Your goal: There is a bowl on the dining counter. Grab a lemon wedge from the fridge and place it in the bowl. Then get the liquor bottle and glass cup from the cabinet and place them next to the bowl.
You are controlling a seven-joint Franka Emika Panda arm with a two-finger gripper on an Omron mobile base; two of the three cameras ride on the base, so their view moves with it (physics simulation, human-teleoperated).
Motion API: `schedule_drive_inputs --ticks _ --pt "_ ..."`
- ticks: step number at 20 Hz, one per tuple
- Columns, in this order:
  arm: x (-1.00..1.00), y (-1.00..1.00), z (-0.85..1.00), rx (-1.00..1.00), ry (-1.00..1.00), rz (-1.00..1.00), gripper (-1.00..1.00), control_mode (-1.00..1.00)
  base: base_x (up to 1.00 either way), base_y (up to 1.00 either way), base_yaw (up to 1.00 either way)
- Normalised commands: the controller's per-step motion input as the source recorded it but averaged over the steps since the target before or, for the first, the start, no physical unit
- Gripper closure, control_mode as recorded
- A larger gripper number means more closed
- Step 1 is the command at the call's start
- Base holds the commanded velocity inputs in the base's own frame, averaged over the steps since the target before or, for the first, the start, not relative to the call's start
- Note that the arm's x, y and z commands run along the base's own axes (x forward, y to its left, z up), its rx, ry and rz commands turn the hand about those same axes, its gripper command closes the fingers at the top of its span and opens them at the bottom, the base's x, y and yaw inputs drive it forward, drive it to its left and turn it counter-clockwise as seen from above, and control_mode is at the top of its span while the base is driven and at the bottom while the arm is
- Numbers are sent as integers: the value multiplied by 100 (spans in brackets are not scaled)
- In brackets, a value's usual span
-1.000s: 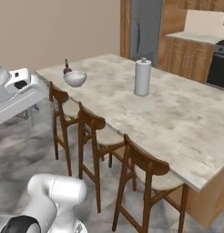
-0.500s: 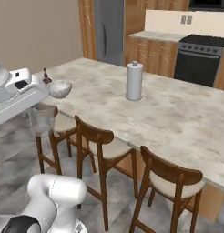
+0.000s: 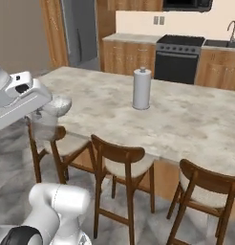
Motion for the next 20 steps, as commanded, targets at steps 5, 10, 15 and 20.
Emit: schedule_drive_inputs --ticks 5,10,15,20 --pt "0 0 0 0 0 0 100 100 27 79 -42" --pt "0 0 0 0 0 0 100 100 28 77 -41" --pt "0 0 0 0 0 0 100 100 34 73 -39" --pt "0 0 0 0 0 0 100 100 43 58 -36"
